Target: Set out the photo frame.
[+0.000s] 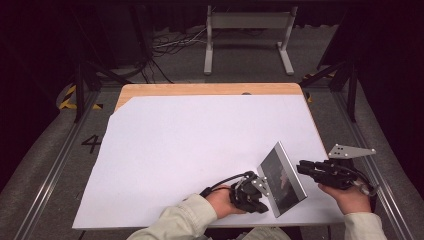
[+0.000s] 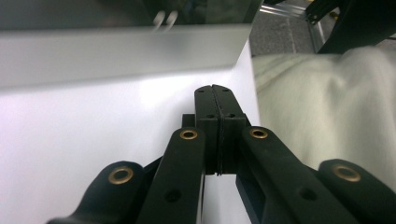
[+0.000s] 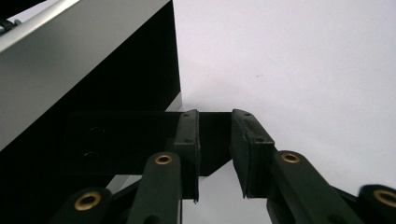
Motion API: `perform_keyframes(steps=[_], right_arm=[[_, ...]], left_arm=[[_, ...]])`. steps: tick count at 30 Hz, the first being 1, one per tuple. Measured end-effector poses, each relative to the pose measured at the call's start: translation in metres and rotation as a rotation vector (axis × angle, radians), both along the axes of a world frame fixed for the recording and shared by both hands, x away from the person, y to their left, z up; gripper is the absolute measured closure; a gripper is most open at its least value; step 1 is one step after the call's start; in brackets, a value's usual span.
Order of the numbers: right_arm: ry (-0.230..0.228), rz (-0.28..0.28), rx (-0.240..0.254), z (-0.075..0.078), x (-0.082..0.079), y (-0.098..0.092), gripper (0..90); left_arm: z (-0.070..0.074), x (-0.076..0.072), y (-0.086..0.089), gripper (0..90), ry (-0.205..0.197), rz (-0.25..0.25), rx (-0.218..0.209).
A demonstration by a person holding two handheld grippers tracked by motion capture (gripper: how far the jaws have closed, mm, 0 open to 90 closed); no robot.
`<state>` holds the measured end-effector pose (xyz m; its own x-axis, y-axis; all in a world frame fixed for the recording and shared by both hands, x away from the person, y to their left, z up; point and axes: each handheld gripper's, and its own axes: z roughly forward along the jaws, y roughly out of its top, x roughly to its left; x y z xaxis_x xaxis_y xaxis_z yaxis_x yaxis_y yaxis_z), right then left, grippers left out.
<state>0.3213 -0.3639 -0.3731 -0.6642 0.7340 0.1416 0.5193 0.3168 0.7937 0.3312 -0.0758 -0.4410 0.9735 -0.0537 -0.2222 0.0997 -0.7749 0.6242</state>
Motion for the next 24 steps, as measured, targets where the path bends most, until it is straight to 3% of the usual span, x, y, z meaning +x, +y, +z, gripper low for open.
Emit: perform_keyframes(steps=[10, 16, 18, 20, 24], right_arm=[[0.051, -0.024, -0.021, 0.000, -0.002, 0.002, 64.5], [0.053, -0.064, -0.051, 0.000, -0.006, 0.005, 62.8], [0.036, -0.087, -0.079, 0.000, -0.008, 0.005, 55.7], [0.029, -0.109, -0.091, 0.001, -0.011, 0.005, 54.6], [0.018, -0.129, -0.097, 0.001, -0.013, 0.003, 52.6]], left_arm=[[0.002, 0.011, 0.060, 89.7, -0.010, 0.092, -0.004], [0.008, 0.017, 0.097, 88.9, -0.019, 0.149, -0.045], [0.015, 0.019, 0.110, 88.8, -0.019, 0.181, -0.077], [0.020, 0.021, 0.120, 88.8, -0.017, 0.203, -0.109], [0.022, 0.022, 0.135, 88.5, -0.035, 0.235, -0.117]])
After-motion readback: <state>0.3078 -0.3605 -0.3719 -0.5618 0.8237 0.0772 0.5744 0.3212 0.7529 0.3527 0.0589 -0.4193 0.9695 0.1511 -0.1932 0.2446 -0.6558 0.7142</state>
